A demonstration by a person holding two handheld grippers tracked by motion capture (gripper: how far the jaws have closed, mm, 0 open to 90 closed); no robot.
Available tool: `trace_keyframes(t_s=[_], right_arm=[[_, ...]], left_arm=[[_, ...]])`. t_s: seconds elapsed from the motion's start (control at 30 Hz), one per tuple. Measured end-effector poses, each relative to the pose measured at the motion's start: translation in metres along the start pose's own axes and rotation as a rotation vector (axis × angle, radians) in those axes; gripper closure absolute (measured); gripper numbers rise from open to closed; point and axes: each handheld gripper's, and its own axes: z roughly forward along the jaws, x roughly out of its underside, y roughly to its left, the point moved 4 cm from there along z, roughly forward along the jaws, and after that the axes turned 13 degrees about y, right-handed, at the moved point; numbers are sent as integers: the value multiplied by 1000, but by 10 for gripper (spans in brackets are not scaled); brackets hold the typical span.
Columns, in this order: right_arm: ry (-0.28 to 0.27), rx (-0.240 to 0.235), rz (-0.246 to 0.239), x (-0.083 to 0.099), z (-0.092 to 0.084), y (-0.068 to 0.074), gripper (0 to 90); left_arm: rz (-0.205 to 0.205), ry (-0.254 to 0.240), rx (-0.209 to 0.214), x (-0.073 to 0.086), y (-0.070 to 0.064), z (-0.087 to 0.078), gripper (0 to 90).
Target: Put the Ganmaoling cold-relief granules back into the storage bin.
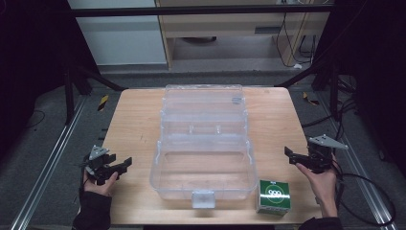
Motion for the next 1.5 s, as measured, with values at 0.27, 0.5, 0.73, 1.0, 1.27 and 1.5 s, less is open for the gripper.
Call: trace_keyframes(t_s=[0.27,0.5,0.73,1.0,1.27,1.5], right_arm=[[5,0,-88,-11,-22,14,84],[3,-54,-177,-22,-43,34,75],[31,-102,-269,-28,-54,54,65],[113,-174,-402,-26,-60,71,49],[225,-202,-536,-24,-71,82,34],[308,-229,-639,-17,-77,92,31]], left_arm=[[34,34,14,3,-1,5,268],[68,54,9,5,-5,9,248],[66,60,12,5,-4,10,249],[79,77,13,7,-7,11,247],[85,90,17,8,-8,14,247],[93,100,13,9,-8,16,247]])
